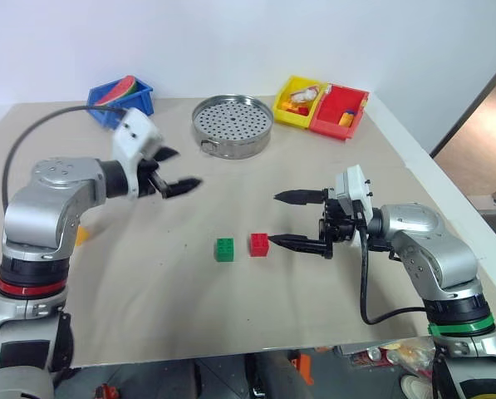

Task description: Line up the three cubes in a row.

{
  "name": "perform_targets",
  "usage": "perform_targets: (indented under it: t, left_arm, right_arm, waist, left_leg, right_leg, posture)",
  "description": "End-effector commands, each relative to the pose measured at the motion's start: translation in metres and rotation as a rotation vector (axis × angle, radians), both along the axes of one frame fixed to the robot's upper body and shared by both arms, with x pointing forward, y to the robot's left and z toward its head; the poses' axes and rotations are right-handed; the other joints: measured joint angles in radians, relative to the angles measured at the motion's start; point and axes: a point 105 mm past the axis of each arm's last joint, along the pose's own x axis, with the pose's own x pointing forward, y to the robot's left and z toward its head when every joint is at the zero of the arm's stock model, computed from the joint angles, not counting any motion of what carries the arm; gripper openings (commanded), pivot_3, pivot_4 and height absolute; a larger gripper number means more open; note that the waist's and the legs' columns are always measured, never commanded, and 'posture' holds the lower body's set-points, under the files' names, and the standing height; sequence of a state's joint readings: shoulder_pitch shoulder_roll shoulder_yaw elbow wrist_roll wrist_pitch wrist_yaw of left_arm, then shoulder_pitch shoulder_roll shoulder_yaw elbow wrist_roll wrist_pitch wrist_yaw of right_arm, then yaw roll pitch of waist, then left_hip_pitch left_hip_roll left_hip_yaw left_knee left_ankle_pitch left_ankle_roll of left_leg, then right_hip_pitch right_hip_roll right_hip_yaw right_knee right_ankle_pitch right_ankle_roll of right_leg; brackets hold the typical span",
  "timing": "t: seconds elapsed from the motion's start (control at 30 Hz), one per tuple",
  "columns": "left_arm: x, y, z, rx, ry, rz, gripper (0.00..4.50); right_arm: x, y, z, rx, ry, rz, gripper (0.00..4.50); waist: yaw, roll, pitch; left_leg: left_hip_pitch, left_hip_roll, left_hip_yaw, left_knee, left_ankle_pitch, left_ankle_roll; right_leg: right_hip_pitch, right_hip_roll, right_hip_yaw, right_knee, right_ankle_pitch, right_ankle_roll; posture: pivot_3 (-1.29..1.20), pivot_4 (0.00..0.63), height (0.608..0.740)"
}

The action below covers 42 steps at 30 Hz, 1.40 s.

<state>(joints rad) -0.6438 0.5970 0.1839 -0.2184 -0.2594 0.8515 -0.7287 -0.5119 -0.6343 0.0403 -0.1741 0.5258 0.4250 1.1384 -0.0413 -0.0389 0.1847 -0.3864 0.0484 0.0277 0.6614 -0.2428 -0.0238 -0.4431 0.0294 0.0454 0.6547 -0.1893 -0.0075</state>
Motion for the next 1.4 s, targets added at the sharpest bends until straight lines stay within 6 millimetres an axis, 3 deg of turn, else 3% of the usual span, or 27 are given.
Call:
perform_targets:
  t: [0.03, 0.17, 0.37, 0.67, 1.4]
  left_arm:
    - [-0.013, 0.038, 0.011, -0.068, -0.128, 0.223, 4.46]
    - [-0.039, 0.078, 0.003, -0.128, -0.183, 0.376, 4.46]
    - [-0.07, 0.109, -0.02, -0.145, -0.116, 0.393, 4.46]
    - [-0.076, 0.157, -0.047, -0.065, 0.016, 0.378, 4.46]
    - [-0.048, 0.168, -0.085, 0.01, 0.152, 0.332, 4.46]
  right_arm:
    - [0.002, 0.002, 0.007, 0.015, -0.037, 0.023, 4.5]
    - [0.006, 0.006, 0.004, 0.007, -0.027, 0.052, 4.5]
    - [0.009, 0.013, 0.0, -0.01, -0.025, 0.095, 4.5]
    - [0.01, 0.014, -0.001, -0.035, -0.023, 0.101, 4.5]
    - [0.001, -0.002, -0.005, -0.076, -0.021, 0.04, 4.5]
  waist:
    - [-0.004, 0.0, 0.0]
    - [-0.006, -0.001, 0.0]
    - [-0.003, -0.001, 0.0]
    - [-0.002, -0.002, 0.0]
    - [-0.003, -0.002, 0.0]
  left_leg:
    - [0.0, 0.0, 0.0, 0.0, 0.0, 0.0]
    - [-0.002, 0.001, 0.0, -0.001, 0.0, 0.0]
    - [0.0, 0.0, 0.0, 0.0, 0.0, 0.0]
    - [0.001, 0.0, 0.0, 0.0, 0.0, 0.0]
    - [0.0, 0.001, 0.001, -0.004, 0.0, -0.001]
  right_leg:
    - [0.0, 0.0, 0.0, 0.0, 0.0, 0.0]
    - [-0.001, 0.0, 0.001, -0.001, 0.0, -0.001]
    - [0.001, -0.001, 0.0, 0.0, 0.0, 0.0]
    - [0.0, -0.001, -0.002, 0.0, -0.002, -0.004]
    - [-0.001, -0.001, -0.002, -0.001, -0.001, -0.002]
  posture:
    - [0.0, 0.15, 0.74]
    - [0.0, 0.15, 0.74]
    - [0.0, 0.15, 0.74]
    - [0.0, 0.15, 0.74]
    - [0.0, 0.15, 0.74]
